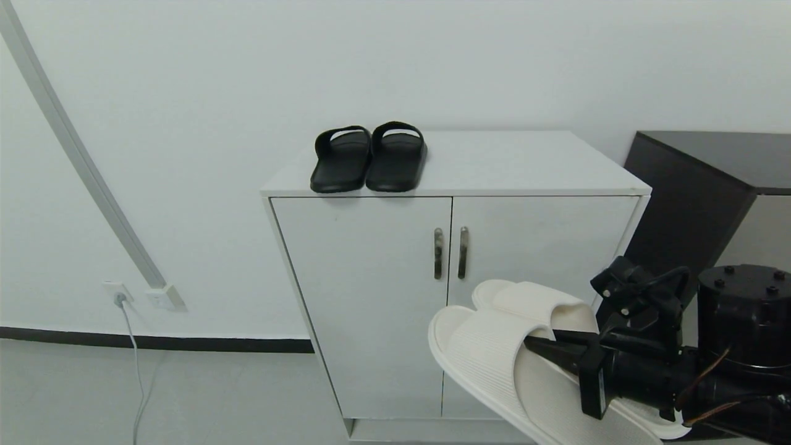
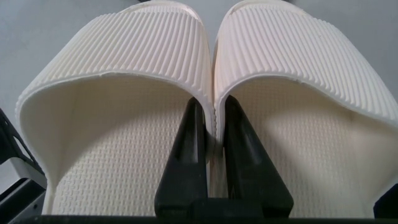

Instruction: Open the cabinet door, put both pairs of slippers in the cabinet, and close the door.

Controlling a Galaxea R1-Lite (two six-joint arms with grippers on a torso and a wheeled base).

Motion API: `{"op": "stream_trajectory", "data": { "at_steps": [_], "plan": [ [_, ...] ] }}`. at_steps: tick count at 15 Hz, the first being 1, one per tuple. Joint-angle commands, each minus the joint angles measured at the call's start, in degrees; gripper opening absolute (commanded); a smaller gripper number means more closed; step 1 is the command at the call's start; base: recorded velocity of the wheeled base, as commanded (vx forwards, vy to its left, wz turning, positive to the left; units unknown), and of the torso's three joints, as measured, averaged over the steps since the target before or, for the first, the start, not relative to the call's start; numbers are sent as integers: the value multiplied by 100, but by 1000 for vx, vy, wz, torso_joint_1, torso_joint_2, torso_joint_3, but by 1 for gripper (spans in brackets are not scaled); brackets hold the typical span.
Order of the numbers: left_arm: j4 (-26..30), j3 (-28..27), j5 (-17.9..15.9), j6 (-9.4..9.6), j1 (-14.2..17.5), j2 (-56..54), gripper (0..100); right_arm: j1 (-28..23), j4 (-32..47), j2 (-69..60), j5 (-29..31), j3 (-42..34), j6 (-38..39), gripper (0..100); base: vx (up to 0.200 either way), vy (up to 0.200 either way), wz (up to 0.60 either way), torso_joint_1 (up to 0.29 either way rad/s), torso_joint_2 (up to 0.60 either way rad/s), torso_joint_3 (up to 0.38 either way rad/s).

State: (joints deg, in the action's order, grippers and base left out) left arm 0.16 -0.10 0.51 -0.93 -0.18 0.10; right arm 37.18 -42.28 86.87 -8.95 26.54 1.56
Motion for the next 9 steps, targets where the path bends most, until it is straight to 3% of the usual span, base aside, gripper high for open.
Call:
{"op": "stream_trajectory", "data": {
  "at_steps": [1,9],
  "plan": [
    [2,1,2,-4,1,8,100,8,0,14,-2,0,2,0,0,0,0,-159,486,325],
    [11,1,-25,145,1,8,100,8,0,-118,7,-70,-174,0,0,0,0,-111,461,353]
  ]
}}
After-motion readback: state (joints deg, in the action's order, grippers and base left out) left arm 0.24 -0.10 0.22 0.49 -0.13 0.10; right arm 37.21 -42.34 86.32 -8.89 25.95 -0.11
